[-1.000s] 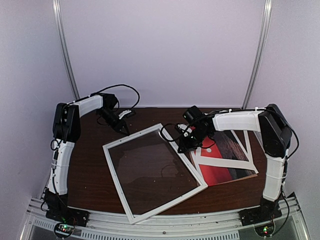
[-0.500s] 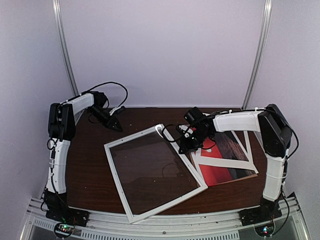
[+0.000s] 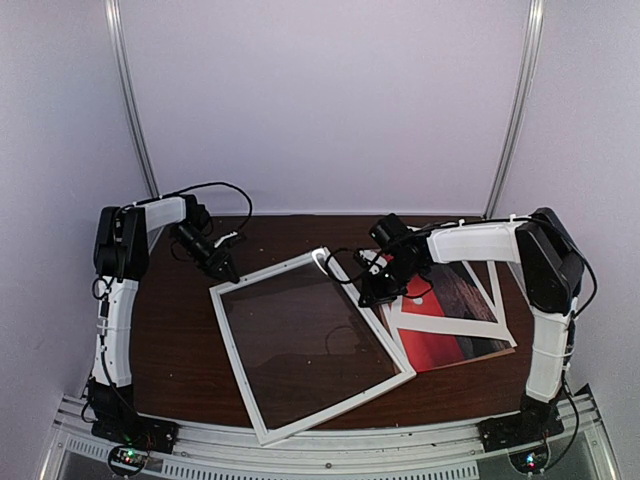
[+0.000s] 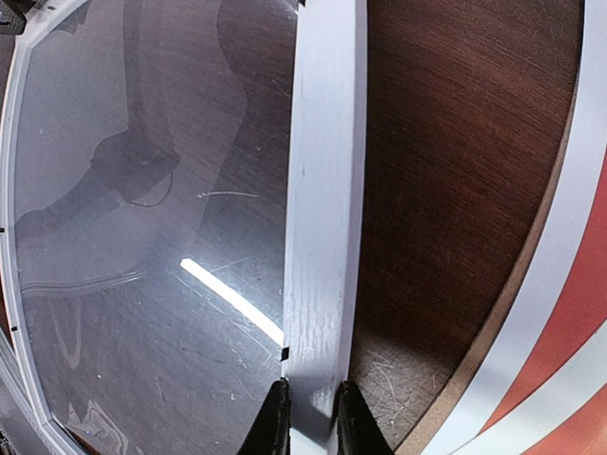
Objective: Put the photo into the frame
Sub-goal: Press the glass panel onto the frame body, then pick up the glass panel from the frame body.
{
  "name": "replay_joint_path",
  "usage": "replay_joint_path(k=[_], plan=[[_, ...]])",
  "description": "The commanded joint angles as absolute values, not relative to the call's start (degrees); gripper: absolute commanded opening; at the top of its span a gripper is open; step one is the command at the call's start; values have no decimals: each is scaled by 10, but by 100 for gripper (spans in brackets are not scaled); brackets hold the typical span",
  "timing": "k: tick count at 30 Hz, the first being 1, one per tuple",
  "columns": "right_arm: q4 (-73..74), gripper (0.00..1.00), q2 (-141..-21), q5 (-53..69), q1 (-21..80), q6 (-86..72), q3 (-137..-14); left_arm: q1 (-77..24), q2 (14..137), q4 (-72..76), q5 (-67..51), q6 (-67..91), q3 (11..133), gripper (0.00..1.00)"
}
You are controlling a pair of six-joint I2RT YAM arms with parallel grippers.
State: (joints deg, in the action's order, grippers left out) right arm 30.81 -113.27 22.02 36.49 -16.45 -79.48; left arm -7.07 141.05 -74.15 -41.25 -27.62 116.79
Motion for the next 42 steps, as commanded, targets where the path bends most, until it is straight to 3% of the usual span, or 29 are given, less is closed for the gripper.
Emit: replay_joint_path(k=[1, 8, 16, 24, 37, 42], plan=[[283, 0, -1139, 235, 359, -173, -795, -62, 1379, -760, -434, -296, 1158, 42], [282, 0, -1140, 237, 358, -173, -792, -58, 1377, -762, -434, -297, 1155, 26], [278, 0, -1143, 237, 358, -175, -788, -55, 1373, -761, -440, -300, 1155, 16], [275, 0, -1151, 237, 358, -176, -788, -54, 1370, -767, -452, -304, 1158, 0], [272, 0, -1152, 235, 356, -178, -784, -54, 1367, -773, -466, -289, 1162, 0], [269, 0, -1156, 236, 354, -179, -783, -54, 1367, -776, -471, -275, 1154, 11]])
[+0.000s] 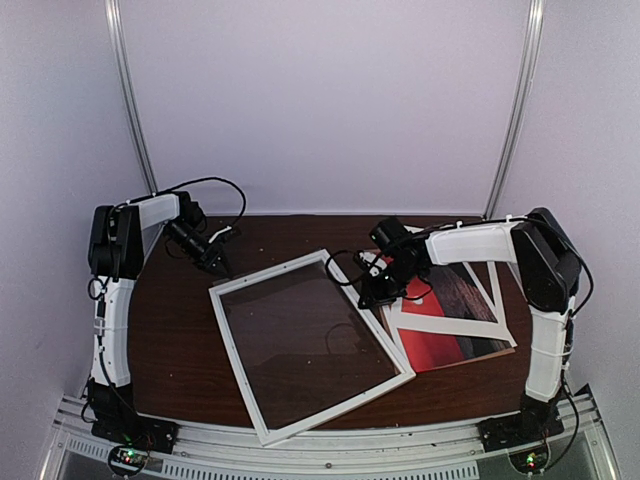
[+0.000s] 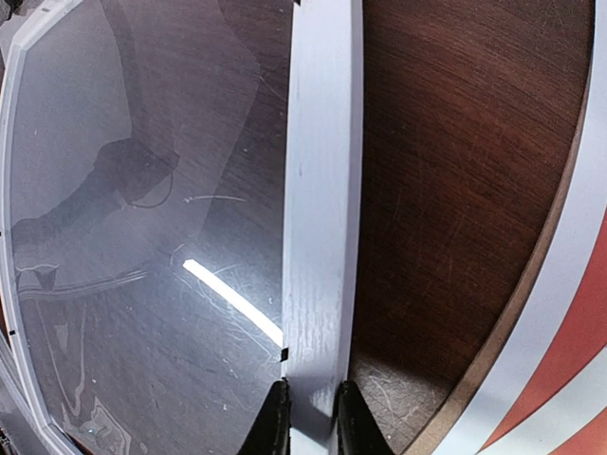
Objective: Put the photo into the frame
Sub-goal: Pick up the glass panel from the frame body.
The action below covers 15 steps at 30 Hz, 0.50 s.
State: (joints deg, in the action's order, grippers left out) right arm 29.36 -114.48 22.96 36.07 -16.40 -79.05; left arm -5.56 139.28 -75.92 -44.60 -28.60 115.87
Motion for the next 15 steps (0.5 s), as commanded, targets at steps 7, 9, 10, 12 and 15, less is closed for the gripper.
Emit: replay_joint_path(k=[7, 9, 10, 12, 15], plan=[[266, 0, -1156, 236, 354, -180, -782, -54, 1364, -781, -475, -264, 1149, 16], [266, 0, -1156, 236, 354, -181, -781, -54, 1362, -782, -476, -262, 1146, 16], [265, 0, -1156, 236, 354, -181, -780, -54, 1361, -781, -476, -262, 1145, 16], [263, 0, -1157, 236, 354, -183, -780, -54, 1360, -782, -476, -260, 1143, 16], [262, 0, -1157, 236, 354, -183, -780, -56, 1361, -782, -471, -257, 1140, 16]])
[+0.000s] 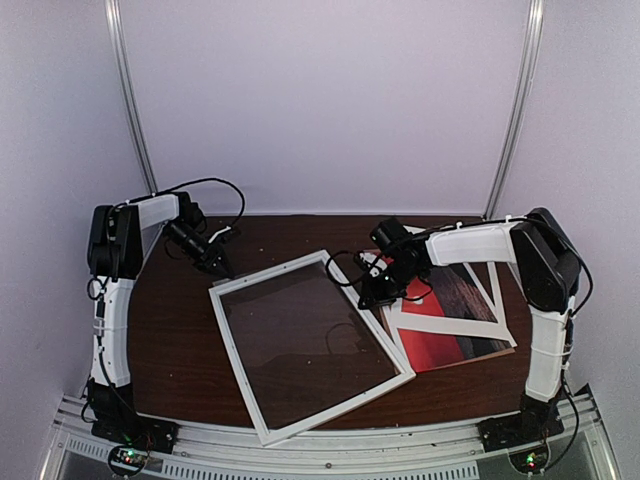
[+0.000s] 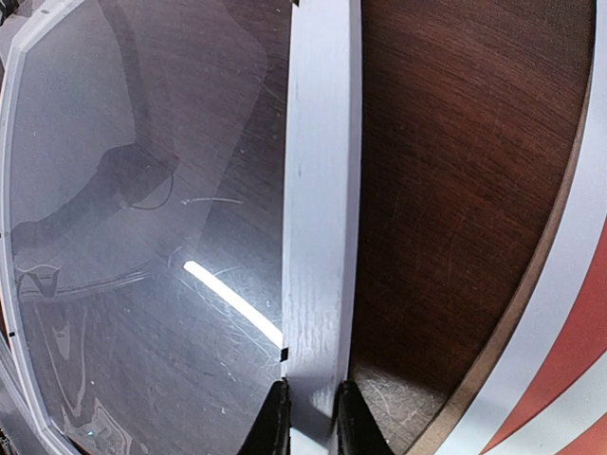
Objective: Put the photo into the frame
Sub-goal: Pick up the glass panel from the frame body.
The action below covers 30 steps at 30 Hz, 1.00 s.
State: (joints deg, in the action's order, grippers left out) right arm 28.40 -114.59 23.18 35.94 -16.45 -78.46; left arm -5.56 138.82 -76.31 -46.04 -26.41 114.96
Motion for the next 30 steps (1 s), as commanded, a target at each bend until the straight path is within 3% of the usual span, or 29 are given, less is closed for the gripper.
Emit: replay_joint_path(k=[1, 12, 25, 30], plan=[[262, 0, -1157, 236, 354, -184, -780, -56, 1360, -781, -469, -257, 1139, 16], [259, 0, -1158, 237, 353, -185, -777, -69, 1368, -781, -437, -255, 1126, 16], [250, 0, -1159, 239, 353, -188, -771, -82, 1374, -794, -442, -260, 1128, 0], [254, 0, -1159, 236, 352, -187, -770, -82, 1367, -801, -447, -263, 1136, 0]])
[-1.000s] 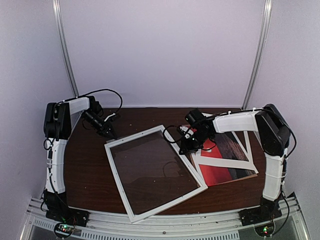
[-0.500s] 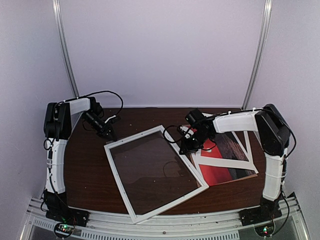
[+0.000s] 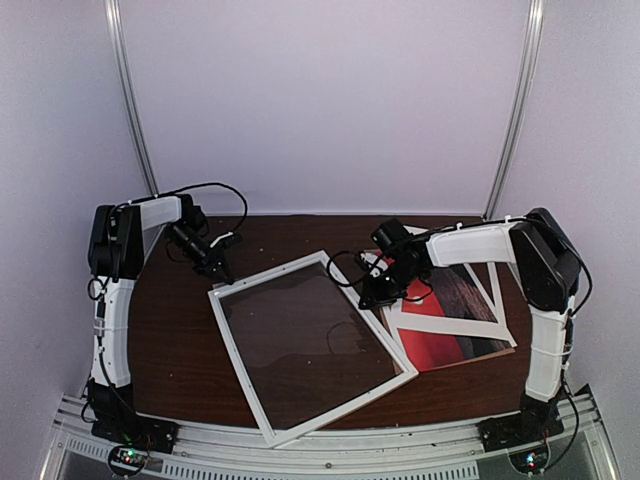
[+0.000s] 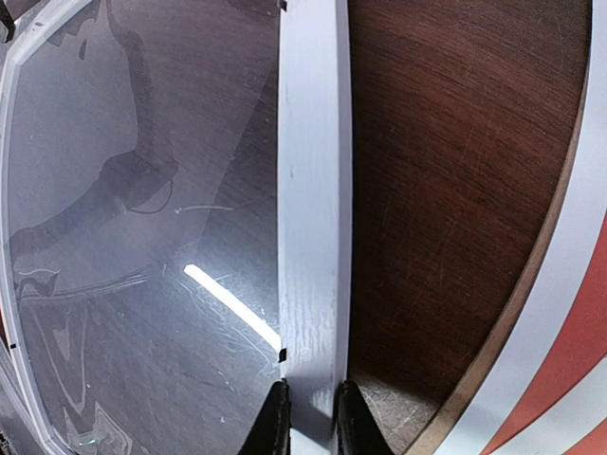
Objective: Put the photo into the frame
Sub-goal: Pick up the glass panel from the frame body.
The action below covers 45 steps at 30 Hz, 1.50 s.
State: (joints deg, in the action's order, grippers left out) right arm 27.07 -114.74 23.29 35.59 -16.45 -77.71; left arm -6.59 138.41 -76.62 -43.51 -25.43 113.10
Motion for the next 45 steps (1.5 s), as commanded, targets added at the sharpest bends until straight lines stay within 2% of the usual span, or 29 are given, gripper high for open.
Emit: replay_joint_path(k=[1, 23, 45], plan=[[254, 0, -1160, 235, 352, -188, -770, -82, 1364, -801, -448, -264, 1137, 0], [286, 0, -1204, 215, 333, -233, -799, -94, 1269, -784, -514, -245, 1120, 0], [260, 0, -1220, 199, 331, -287, -800, -100, 1141, -737, -524, -146, 1111, 0]])
